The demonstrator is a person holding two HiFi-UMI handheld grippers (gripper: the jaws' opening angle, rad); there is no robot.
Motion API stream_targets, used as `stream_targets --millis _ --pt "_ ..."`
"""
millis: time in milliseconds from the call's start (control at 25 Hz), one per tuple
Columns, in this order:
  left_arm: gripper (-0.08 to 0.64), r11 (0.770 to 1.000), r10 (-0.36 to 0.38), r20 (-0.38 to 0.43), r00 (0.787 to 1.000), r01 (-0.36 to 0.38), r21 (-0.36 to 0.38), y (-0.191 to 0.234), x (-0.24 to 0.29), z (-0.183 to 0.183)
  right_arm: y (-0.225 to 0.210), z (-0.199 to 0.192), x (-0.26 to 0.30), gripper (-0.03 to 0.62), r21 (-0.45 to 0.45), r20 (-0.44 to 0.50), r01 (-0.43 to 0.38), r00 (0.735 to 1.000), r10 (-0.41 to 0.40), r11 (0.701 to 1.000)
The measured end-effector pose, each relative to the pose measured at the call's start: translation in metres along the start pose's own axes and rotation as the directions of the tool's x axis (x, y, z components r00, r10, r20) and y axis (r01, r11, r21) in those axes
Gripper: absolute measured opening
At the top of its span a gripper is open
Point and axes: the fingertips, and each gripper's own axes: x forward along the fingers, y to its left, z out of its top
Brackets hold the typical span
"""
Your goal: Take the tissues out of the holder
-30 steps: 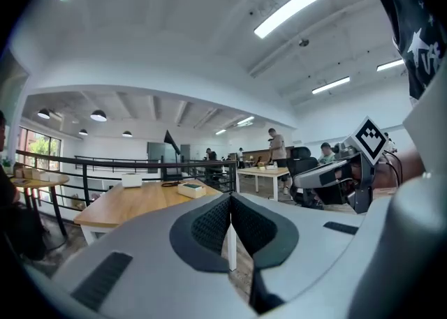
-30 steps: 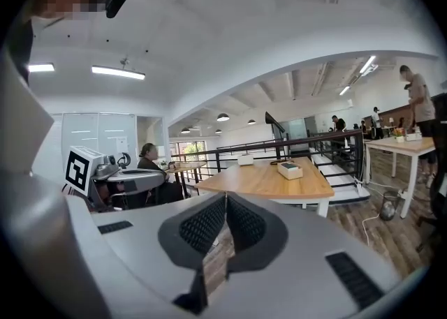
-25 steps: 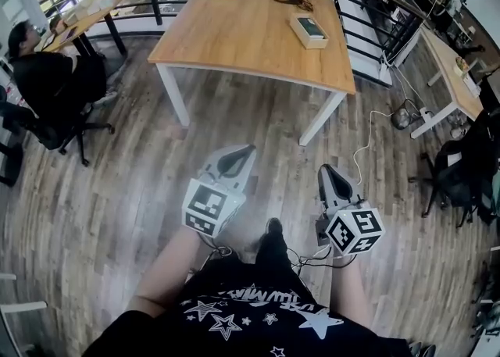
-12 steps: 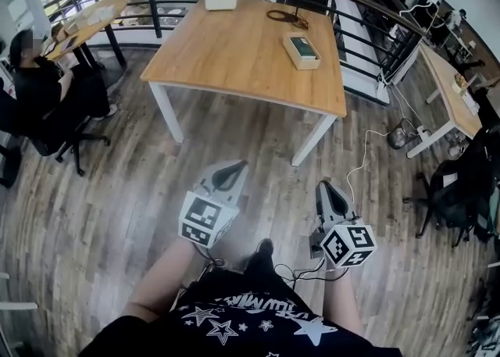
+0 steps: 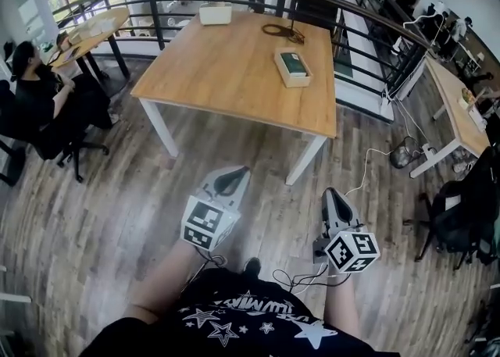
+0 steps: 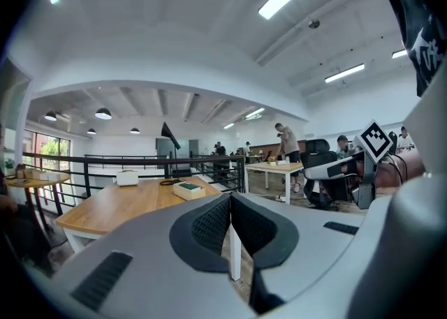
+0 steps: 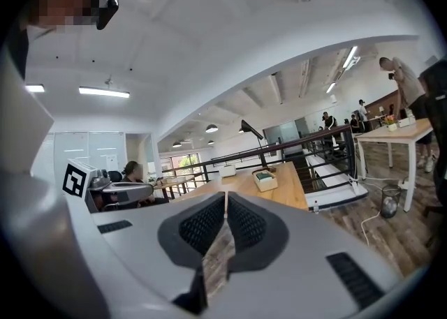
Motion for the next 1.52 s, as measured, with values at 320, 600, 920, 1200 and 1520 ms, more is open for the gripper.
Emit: stream_targets --millis 320,600,920,1200,1520 --pt "0.014 0.999 0.029 -0.018 0.999 -0.028 0.025 -0.024 0.034 0.007 -0.063 0.01 0.006 0.021 0.053 0.001 0.016 1.0 -0.016 0.998" --pt "0.014 0.998 0.064 -0.011 0.998 -0.064 0.002 -0.011 0.063 0.011 -0.069 0.008 0.023 0.021 0.029 -0.028 -0.035 0.999 0.035 0.999" --pt "0.014 1.0 0.024 -0.022 0.999 -0.025 -0.014 0.007 0.105 0.005 -0.099 0.008 0.044 0.021 0.051 -0.025 0.048 0.999 -0.046 0.998" --pt "0.014 0.998 0.023 -0.012 1.0 -0.023 -0.05 0.048 0.14 0.004 -0.117 0.009 0.078 0.021 0.055 -0.053 0.093 0.995 -0.09 0.994" --pt "0.014 0.997 0.029 -0.001 1.0 -0.029 -0.069 0.131 0.18 0.007 -0.1 0.023 0.171 0.023 0.015 -0.05 0.072 0.996 -0.071 0.997"
